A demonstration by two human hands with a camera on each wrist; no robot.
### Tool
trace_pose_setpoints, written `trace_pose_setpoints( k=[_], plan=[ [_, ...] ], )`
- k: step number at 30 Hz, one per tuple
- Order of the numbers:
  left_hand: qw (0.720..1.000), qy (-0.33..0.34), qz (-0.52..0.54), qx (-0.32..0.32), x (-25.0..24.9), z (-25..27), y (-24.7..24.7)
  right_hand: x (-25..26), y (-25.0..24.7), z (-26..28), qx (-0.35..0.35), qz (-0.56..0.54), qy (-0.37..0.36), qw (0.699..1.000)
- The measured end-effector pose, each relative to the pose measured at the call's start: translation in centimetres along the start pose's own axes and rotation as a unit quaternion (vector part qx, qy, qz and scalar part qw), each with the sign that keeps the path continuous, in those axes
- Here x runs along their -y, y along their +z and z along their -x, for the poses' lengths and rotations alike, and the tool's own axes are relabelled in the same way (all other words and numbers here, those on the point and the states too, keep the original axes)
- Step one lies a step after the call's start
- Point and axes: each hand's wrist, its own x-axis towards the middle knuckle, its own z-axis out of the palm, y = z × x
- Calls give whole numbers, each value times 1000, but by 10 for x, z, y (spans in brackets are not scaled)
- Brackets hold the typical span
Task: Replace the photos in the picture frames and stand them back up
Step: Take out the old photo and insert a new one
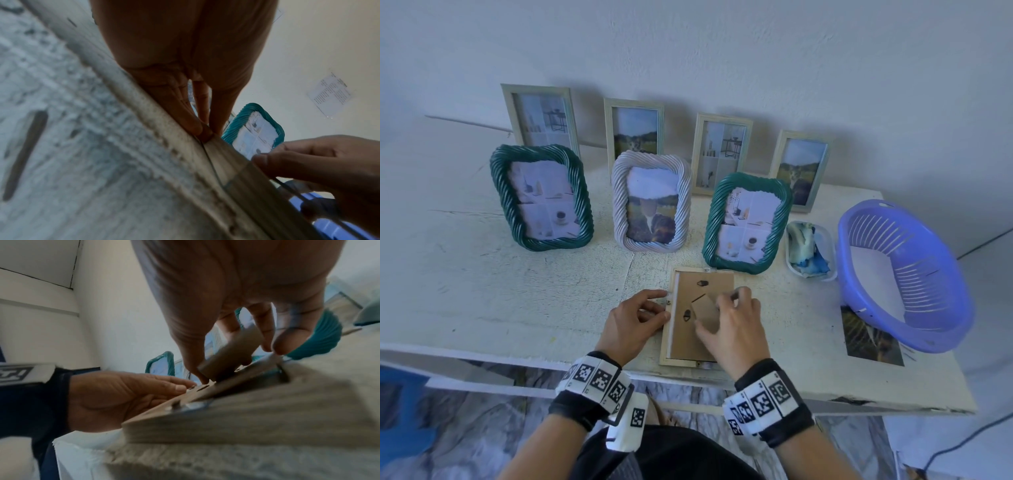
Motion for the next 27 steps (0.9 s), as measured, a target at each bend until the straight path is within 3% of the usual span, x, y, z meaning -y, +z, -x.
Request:
trace_pose_setpoints(
  k=[7, 10, 14, 27],
  plan=[
    [1000, 3, 4, 1, 0, 0, 0, -1, 11, -2, 8, 53, -27, 998],
    [1000, 1, 4, 2, 0, 0, 0, -17, 10, -3, 25, -8, -60, 998],
    [1000, 0, 2, -1, 0, 0, -1, -50, 3, -12, 18, -102, -52, 993],
    [1000, 2, -7, 0, -2, 1, -1, -84, -21, -62, 229, -194, -128, 945]
  ],
)
